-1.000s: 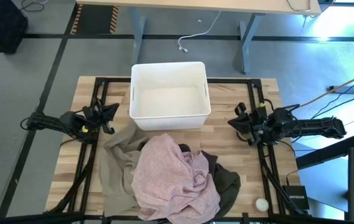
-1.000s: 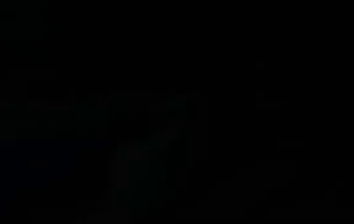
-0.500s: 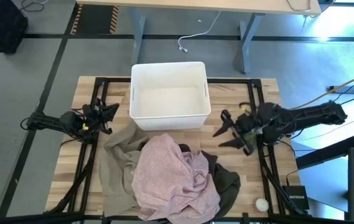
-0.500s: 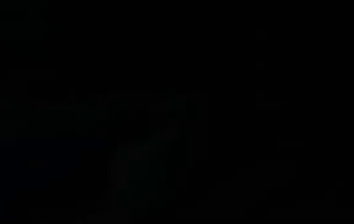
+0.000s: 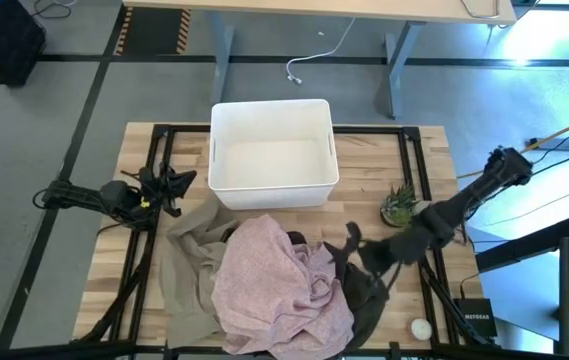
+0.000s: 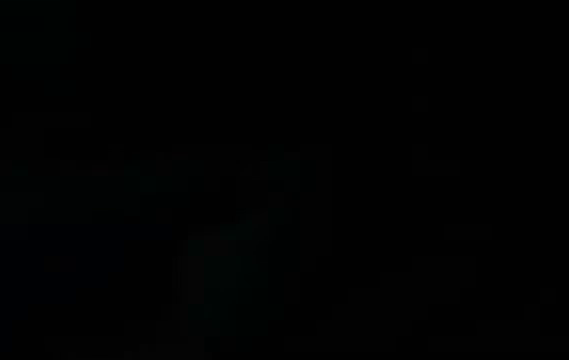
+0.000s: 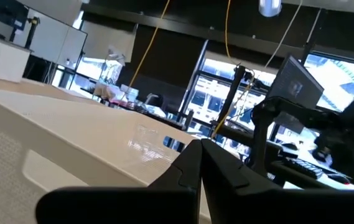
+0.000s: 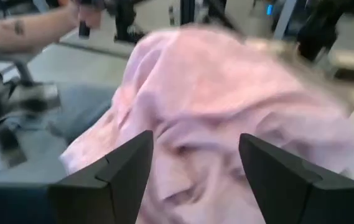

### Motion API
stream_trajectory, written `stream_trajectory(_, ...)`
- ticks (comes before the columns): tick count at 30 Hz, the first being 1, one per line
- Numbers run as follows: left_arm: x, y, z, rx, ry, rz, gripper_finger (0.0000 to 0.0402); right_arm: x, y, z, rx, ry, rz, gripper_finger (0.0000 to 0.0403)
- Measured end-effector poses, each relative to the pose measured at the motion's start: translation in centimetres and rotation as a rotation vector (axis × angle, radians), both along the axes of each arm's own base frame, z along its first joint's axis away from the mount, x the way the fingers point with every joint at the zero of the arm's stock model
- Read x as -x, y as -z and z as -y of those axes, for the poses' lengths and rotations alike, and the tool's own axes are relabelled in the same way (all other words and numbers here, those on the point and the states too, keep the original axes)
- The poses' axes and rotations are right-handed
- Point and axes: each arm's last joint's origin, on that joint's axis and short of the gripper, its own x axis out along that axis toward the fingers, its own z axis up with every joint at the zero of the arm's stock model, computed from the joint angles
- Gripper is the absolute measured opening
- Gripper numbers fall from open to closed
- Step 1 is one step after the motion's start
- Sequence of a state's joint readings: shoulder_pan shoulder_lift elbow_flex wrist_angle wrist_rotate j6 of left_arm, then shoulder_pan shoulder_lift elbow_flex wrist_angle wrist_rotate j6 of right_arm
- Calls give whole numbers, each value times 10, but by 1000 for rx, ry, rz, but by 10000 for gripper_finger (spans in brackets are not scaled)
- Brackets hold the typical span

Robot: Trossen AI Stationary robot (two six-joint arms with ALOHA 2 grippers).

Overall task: Sort clothes
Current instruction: Put the pink dress into the white bin

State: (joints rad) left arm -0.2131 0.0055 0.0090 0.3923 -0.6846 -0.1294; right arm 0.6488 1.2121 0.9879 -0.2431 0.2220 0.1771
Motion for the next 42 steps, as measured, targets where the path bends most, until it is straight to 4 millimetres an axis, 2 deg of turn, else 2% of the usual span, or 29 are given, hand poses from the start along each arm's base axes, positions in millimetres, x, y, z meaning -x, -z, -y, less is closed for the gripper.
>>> stream_trajectory(3,0,0,0,1,0,0,4,-2,9,-15,-27,20,-88,257)
stream_trajectory(8,0,0,0,2,1,1,4,-6,17,-33,-50,33,-136,257)
stream_trajectory(14,0,0,0,2,1,2,4,-13,22,-39,-114,66,-184,257)
stream_trajectory(20,1,-2,0,39,12,40,4,-18,32,-44,-93,76,-210,257)
stream_trajectory(29,1,-1,0,66,23,51,4,-42,47,-53,-13,73,-92,257)
stream_trajectory(33,1,-1,0,108,38,74,4,-60,68,-52,82,98,-84,257)
stream_trajectory(38,0,-1,0,120,42,77,4,-83,92,-32,308,282,-64,257)
stream_trajectory(42,0,-1,0,128,45,80,4,-97,107,-17,304,276,-130,239)
